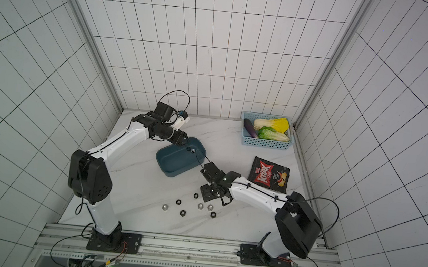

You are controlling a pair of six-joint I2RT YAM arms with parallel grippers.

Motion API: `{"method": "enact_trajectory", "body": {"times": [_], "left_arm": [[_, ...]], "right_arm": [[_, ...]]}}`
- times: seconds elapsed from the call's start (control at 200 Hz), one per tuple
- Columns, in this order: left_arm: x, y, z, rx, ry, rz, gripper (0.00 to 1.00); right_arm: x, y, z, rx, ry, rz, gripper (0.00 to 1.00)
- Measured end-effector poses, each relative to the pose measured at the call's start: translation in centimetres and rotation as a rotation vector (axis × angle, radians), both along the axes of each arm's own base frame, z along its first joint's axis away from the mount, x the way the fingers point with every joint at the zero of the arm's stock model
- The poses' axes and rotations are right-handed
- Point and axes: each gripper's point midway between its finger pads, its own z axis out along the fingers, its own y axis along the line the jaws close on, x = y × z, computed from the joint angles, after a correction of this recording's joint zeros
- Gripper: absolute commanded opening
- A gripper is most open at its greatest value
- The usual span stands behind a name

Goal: Put the nuts on the desktop into the storage box
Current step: Pick up the nut from the center of the board.

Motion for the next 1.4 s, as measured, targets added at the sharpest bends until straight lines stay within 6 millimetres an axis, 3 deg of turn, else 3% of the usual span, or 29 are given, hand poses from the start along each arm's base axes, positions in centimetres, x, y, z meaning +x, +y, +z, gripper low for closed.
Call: {"method": "enact_trajectory", "body": {"times": [0.185, 0.42, 0.775, 0.89, 1.02, 1.199, 1.299, 1.399], "left_arm": [[-1.5, 5.0, -0.4, -0.045, 0.077, 0.095, 0.68], [-3.2, 7.3, 1.8, -0.088, 0.049, 0.126, 0.73], [-5.4, 7.3, 2.1, -0.097, 0.03, 0.1, 0.8], [-5.7, 7.2, 2.3, -0.1, 0.022, 0.091, 0.8], [-6.2, 7.0, 2.7, -0.113, 0.011, 0.076, 0.81], [-6.9, 6.2, 2.8, -0.156, 0.022, 0.04, 0.81], [-7.4, 5.4, 3.0, -0.195, 0.035, 0.014, 0.82], [-8.1, 4.0, 3.6, -0.244, 0.046, -0.035, 0.83]], "right_arm": [[0.1, 1.2, -1.4, -0.011, 0.057, 0.033, 0.63], [0.1, 2.2, -3.2, -0.038, 0.111, 0.069, 0.57], [1.2, 2.5, -3.9, -0.045, 0.131, 0.061, 0.47], [1.3, 2.7, -4.0, -0.043, 0.133, 0.066, 0.34], [1.3, 2.7, -4.0, -0.044, 0.133, 0.069, 0.27], [1.5, 2.6, -3.8, -0.046, 0.118, 0.061, 0.24], [1.8, 2.3, -2.4, -0.022, 0.069, 0.049, 0.24], [2.1, 1.8, 1.2, 0.058, -0.035, 0.039, 0.24]]}}
